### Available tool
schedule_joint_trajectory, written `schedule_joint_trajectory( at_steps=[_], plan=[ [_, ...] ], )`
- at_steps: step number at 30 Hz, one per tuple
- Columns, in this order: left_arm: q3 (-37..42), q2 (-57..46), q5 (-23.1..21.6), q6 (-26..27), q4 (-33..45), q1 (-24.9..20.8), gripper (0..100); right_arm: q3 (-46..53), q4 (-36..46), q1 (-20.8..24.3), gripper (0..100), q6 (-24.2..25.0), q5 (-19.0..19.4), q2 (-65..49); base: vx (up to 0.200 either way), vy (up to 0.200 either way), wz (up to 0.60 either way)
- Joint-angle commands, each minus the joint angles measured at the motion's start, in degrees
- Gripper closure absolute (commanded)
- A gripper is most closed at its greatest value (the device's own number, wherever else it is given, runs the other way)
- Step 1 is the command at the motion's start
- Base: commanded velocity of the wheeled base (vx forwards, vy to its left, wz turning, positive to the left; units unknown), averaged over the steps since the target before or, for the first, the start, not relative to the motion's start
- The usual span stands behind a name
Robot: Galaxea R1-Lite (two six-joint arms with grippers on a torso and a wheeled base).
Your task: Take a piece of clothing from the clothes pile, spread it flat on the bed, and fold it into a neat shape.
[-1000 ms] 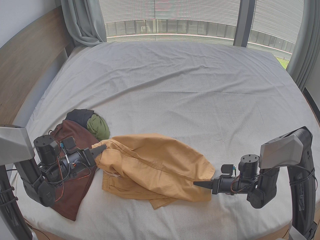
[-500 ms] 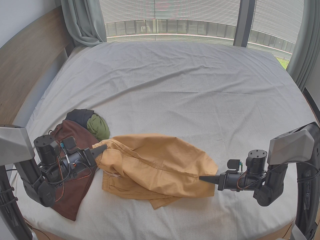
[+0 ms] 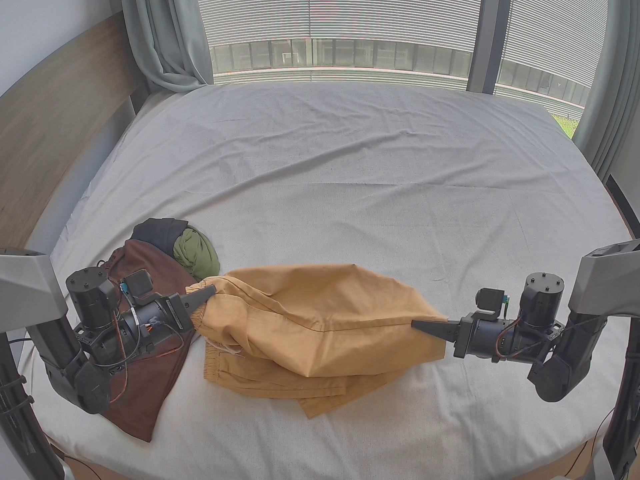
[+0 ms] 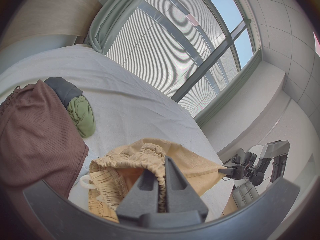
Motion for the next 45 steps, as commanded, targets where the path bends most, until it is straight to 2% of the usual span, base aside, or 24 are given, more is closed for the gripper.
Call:
schedule_joint_trajectory(
  at_steps=[1,20,36,45],
  plan=[
    [-0.3,-1.4,0.0,0.1,-0.2,-0.2,100,0.1,-0.1,-0.6,100,0.1,0.0,-3.6,0.000,0.000,0.00],
    [-1.3,-5.6,0.0,0.0,-0.3,-0.9,100,-0.3,0.0,-4.3,100,4.7,0.1,-11.5,0.000,0.000,0.00],
    [-1.6,-6.8,0.0,0.0,-0.2,-0.8,100,-3.6,0.0,-9.2,100,9.2,0.0,-12.3,0.000,0.000,0.00],
    [-1.6,-6.6,-0.1,0.0,-0.2,-0.7,100,-4.9,0.0,-11.3,100,9.6,0.0,-12.2,0.000,0.000,0.00]
  ],
)
